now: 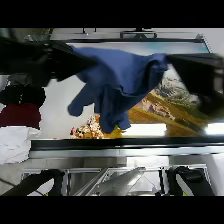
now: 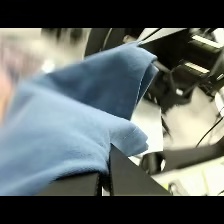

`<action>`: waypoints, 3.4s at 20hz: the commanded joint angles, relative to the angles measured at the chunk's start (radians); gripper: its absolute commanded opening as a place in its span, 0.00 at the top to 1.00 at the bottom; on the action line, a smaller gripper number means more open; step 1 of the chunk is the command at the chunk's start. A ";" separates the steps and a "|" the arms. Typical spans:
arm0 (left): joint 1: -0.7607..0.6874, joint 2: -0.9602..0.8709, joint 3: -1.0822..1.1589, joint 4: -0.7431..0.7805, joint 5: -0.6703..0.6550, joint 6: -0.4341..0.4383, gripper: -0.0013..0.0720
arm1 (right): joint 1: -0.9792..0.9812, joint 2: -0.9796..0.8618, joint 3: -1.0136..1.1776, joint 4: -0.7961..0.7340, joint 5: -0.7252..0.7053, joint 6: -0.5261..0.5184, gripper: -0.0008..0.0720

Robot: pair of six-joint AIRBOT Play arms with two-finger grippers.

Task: Fold the shirts.

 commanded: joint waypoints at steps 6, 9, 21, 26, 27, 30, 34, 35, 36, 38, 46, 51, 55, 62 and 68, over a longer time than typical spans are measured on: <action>-0.012 0.039 0.077 0.295 0.188 -0.095 0.95 | -0.001 0.006 0.043 -0.211 -0.047 0.137 0.97; 0.004 -0.159 0.011 0.307 0.245 -0.035 0.95 | -0.001 -0.169 -0.022 -0.235 -0.071 0.137 0.97; 0.219 -0.897 0.220 0.310 0.077 -0.053 0.01 | -0.099 -0.841 -0.111 -0.292 -0.365 0.136 0.51; 0.334 -0.819 0.042 0.311 -0.142 -0.156 0.01 | -0.302 -0.865 -0.111 -0.293 -0.125 0.136 0.44; 0.331 -0.804 -0.012 0.312 -0.191 -0.161 0.01 | -0.324 -0.886 -0.111 -0.293 -0.081 0.136 0.30; 0.296 -0.725 -0.229 0.373 -0.219 -0.182 0.01 | -0.344 -0.974 -0.103 -0.293 0.016 0.135 0.27; 0.219 -0.598 -0.520 0.568 -0.098 -0.182 0.01 | -0.306 -1.117 -0.031 -0.295 0.094 0.132 0.28; 0.203 -0.576 -0.577 0.582 -0.059 -0.182 0.01 | -0.291 -1.146 -0.007 -0.295 0.096 0.132 0.28; 0.186 -0.562 -0.629 0.583 -0.014 -0.182 0.01 | -0.275 -1.172 0.019 -0.295 0.094 0.132 0.28; 0.149 -0.559 -0.698 0.568 0.053 -0.182 0.01 | -0.244 -1.209 0.072 -0.295 0.093 0.133 0.28; -0.011 -0.610 -0.651 0.564 0.215 -0.181 0.07 | -0.195 -1.316 0.224 -0.296 0.064 0.198 0.36; -0.031 -0.623 -0.563 0.565 0.151 -0.163 0.89 | -0.194 -1.340 0.227 -0.291 0.099 0.198 0.37; -0.011 -0.623 -0.482 0.561 0.130 -0.175 0.94 | -0.174 -1.340 0.227 -0.239 0.157 0.192 0.96; 0.055 -0.507 -0.195 0.549 -0.026 -0.204 0.96 | -0.215 -1.165 0.273 0.155 0.406 0.071 0.97; 0.327 -0.206 0.051 0.030 -0.074 -0.134 0.96 | -0.469 -0.591 0.282 0.337 0.280 0.022 0.97</action>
